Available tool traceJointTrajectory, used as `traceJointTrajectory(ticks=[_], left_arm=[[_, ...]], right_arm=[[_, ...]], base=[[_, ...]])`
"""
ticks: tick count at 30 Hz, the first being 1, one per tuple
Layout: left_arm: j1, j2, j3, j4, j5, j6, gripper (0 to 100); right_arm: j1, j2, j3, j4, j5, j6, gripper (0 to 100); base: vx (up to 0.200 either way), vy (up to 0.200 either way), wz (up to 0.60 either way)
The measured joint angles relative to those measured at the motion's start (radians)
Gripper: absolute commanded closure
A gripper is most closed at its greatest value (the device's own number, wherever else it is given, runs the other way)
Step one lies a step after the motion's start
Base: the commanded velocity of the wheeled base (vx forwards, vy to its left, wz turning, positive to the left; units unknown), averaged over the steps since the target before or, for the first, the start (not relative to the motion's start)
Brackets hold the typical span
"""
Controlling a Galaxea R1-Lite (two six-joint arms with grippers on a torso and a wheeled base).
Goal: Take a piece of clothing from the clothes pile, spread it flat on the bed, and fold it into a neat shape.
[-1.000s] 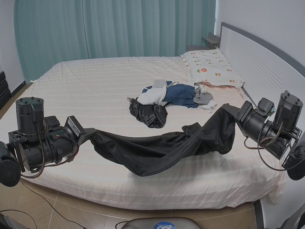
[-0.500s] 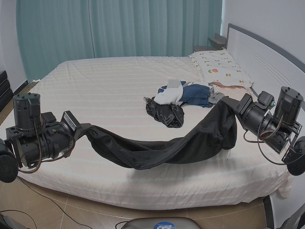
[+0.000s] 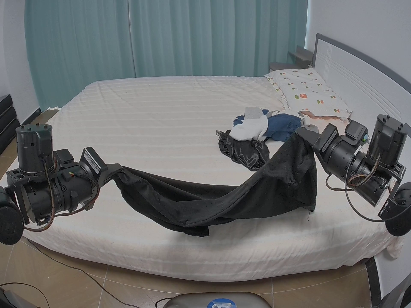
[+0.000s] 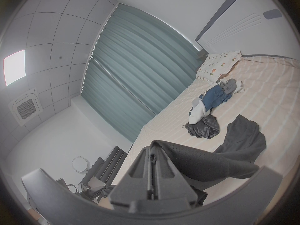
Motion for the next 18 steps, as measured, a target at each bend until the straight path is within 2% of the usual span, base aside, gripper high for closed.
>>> traceJointTrajectory(ticks=[18], left_arm=[[0.013, -0.012, 0.000, 0.000, 0.000, -0.013, 100]], right_arm=[[0.012, 0.010, -0.011, -0.002, 0.001, -0.001, 100]], base=[[0.000, 0.200, 0.00]])
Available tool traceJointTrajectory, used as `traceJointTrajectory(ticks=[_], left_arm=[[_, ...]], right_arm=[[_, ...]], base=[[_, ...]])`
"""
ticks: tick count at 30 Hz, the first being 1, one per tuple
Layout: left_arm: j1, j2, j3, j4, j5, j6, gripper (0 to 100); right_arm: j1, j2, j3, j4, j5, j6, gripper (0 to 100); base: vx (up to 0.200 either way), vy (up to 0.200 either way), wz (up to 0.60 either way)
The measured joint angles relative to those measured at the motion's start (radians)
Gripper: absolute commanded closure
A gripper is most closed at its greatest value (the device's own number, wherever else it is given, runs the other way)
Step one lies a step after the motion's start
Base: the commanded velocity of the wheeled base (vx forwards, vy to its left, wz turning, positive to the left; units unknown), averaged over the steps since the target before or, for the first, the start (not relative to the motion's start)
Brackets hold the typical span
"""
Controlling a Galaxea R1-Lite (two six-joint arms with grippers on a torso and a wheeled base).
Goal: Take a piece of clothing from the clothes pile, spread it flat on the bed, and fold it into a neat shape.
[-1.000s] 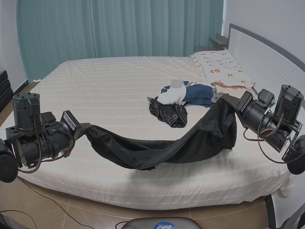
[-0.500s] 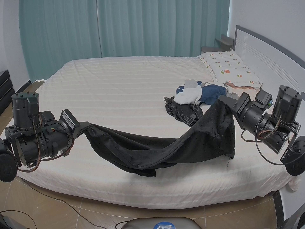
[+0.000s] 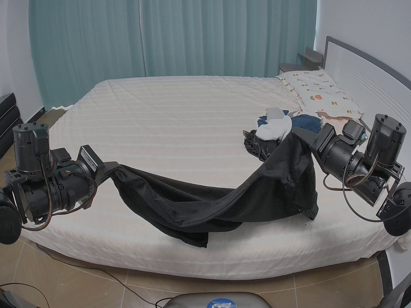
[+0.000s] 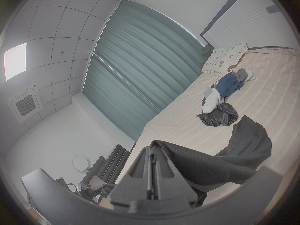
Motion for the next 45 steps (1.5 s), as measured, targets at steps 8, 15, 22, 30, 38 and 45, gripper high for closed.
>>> traceJointTrajectory(ticks=[8, 15, 22, 30, 38, 45], left_arm=[[0.002, -0.001, 0.001, 0.000, 0.000, -0.001, 100], [0.003, 0.001, 0.000, 0.000, 0.000, -0.001, 100], [0.003, 0.003, 0.000, 0.000, 0.000, -0.001, 100], [-0.001, 0.005, 0.014, 0.001, 0.000, -0.001, 100], [-0.021, -0.002, 0.025, 0.081, 0.000, -0.001, 100], [-0.051, -0.056, 0.016, 0.155, 0.000, -0.001, 100]], right_arm=[[0.004, 0.000, 0.001, -0.001, 0.001, 0.000, 100], [0.002, 0.000, 0.004, -0.003, 0.004, 0.000, 100], [0.001, 0.000, 0.010, -0.003, 0.003, 0.001, 100], [-0.008, -0.007, 0.044, -0.002, 0.005, 0.003, 100], [-0.011, -0.058, 0.138, 0.008, 0.009, 0.003, 100], [-0.001, -0.167, 0.207, 0.019, 0.009, 0.002, 100]], base=[[0.000, 0.200, 0.00], [0.000, 0.200, 0.00], [0.000, 0.200, 0.00], [-0.050, 0.000, 0.00], [-0.200, 0.000, 0.00], [-0.200, 0.000, 0.00]])
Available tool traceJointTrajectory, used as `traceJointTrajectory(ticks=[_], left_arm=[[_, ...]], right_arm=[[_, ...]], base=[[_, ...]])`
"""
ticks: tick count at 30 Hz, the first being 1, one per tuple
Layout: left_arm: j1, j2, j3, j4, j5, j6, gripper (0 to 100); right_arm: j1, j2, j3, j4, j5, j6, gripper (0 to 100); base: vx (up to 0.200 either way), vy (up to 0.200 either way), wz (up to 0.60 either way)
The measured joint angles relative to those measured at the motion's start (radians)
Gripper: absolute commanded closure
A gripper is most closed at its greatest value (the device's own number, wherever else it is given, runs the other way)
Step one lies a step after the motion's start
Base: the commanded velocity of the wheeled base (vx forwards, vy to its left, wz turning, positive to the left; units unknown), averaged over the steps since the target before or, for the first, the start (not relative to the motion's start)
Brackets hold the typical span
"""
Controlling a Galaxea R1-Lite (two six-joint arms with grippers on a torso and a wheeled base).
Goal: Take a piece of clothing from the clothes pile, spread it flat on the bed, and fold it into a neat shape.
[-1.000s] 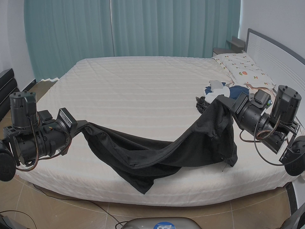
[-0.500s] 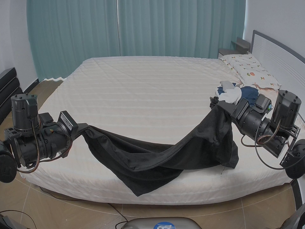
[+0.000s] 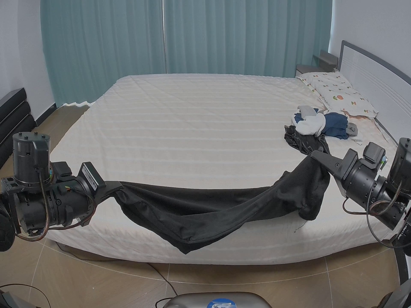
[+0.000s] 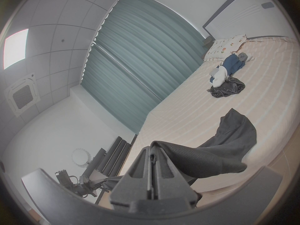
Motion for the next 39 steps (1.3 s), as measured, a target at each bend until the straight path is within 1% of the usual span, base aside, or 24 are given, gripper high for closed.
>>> traceJointTrajectory(ticks=[3, 7, 9, 13, 18, 20, 24, 28, 32, 37, 39], left_arm=[[-0.014, -0.031, -0.020, 0.034, 0.000, -0.001, 100], [-0.028, -0.071, -0.069, 0.080, -0.001, -0.016, 100], [-0.031, -0.086, -0.100, 0.095, -0.001, -0.025, 100], [-0.033, -0.103, -0.170, 0.113, 0.000, -0.037, 100], [-0.022, -0.088, -0.273, 0.144, 0.006, -0.051, 100], [-0.014, -0.066, -0.321, 0.161, 0.009, -0.067, 100], [0.010, -0.004, -0.399, 0.180, 0.010, -0.109, 100], [0.040, 0.071, -0.454, 0.189, 0.011, -0.136, 100], [0.066, 0.147, -0.494, 0.193, 0.011, -0.152, 100], [0.083, 0.208, -0.517, 0.194, 0.005, -0.159, 100], [0.085, 0.228, -0.522, 0.194, 0.003, -0.159, 100]], right_arm=[[0.004, -0.064, 0.006, 0.032, 0.000, 0.000, 100], [0.012, -0.166, -0.026, 0.131, 0.000, 0.000, 100], [0.012, -0.211, -0.066, 0.180, 0.000, 0.000, 100], [-0.004, -0.274, -0.202, 0.252, 0.002, 0.002, 100], [-0.063, -0.291, -0.404, 0.338, 0.031, 0.006, 100], [-0.099, -0.269, -0.484, 0.364, 0.045, 0.008, 100], [-0.161, -0.174, -0.588, 0.389, 0.061, 0.009, 100], [-0.205, -0.055, -0.662, 0.361, 0.070, 0.010, 100], [-0.229, 0.059, -0.720, 0.294, 0.071, 0.008, 100], [-0.239, 0.163, -0.760, 0.242, 0.074, 0.004, 100], [-0.240, 0.194, -0.777, 0.234, 0.076, 0.003, 100]], base=[[-0.200, 0.000, 0.00], [-0.200, 0.000, 0.00], [0.000, 0.000, 0.00], [0.000, 0.000, 0.00], [0.000, 0.000, 0.00], [0.000, 0.000, 0.00], [0.000, 0.000, 0.00], [0.000, 0.000, 0.00], [0.000, 0.000, 0.00], [0.000, 0.000, 0.00], [0.200, 0.000, 0.00]])
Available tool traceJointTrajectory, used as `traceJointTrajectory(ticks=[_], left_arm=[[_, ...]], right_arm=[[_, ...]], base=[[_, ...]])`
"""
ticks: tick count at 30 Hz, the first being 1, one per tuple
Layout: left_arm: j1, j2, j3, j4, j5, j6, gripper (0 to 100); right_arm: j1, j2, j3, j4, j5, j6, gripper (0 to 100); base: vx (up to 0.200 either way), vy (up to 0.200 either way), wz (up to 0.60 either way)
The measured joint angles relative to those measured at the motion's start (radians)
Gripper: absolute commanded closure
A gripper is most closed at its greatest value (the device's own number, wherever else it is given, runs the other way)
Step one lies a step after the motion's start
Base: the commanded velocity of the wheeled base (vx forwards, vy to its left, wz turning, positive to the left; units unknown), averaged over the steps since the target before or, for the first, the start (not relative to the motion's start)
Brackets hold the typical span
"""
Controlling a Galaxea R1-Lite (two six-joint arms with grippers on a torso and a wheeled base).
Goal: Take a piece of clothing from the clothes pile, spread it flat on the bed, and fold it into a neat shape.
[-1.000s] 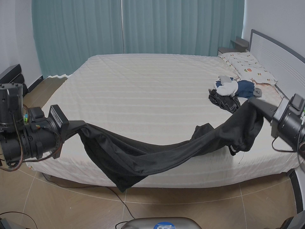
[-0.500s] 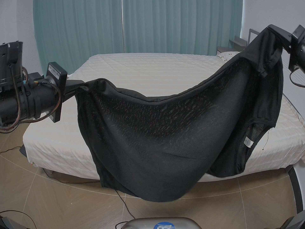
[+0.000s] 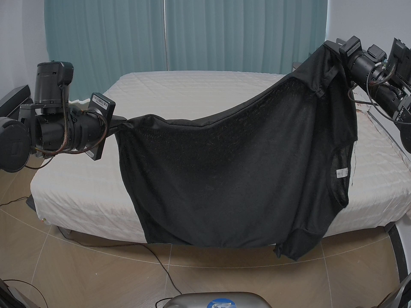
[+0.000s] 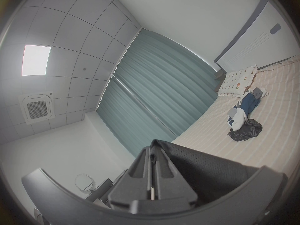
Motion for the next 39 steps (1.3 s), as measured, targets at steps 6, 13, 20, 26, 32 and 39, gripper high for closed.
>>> traceJointTrajectory(ticks=[6, 13, 20, 26, 32, 39], left_arm=[[0.004, 0.046, -0.029, -0.001, -0.003, 0.000, 100], [0.004, 0.100, -0.083, 0.000, -0.003, 0.001, 100], [0.004, 0.161, -0.138, 0.002, -0.004, 0.002, 100], [0.009, 0.221, -0.183, 0.003, -0.005, 0.006, 100], [0.018, 0.289, -0.228, 0.003, -0.006, 0.006, 100], [0.034, 0.375, -0.285, 0.000, -0.009, 0.001, 100]], right_arm=[[0.001, 0.069, -0.034, -0.013, 0.002, -0.003, 100], [0.005, 0.121, -0.057, -0.060, 0.006, -0.016, 100], [0.007, 0.164, -0.098, -0.060, 0.009, -0.025, 100], [0.023, 0.208, -0.145, -0.052, 0.009, -0.055, 100], [0.030, 0.269, -0.204, -0.049, 0.009, -0.083, 100], [0.034, 0.350, -0.253, -0.049, 0.005, -0.088, 100]], base=[[0.200, 0.000, 0.00], [0.200, 0.000, 0.00], [0.200, 0.000, 0.00], [0.200, 0.000, 0.00], [0.200, 0.000, 0.00], [0.057, 0.000, 0.00]])
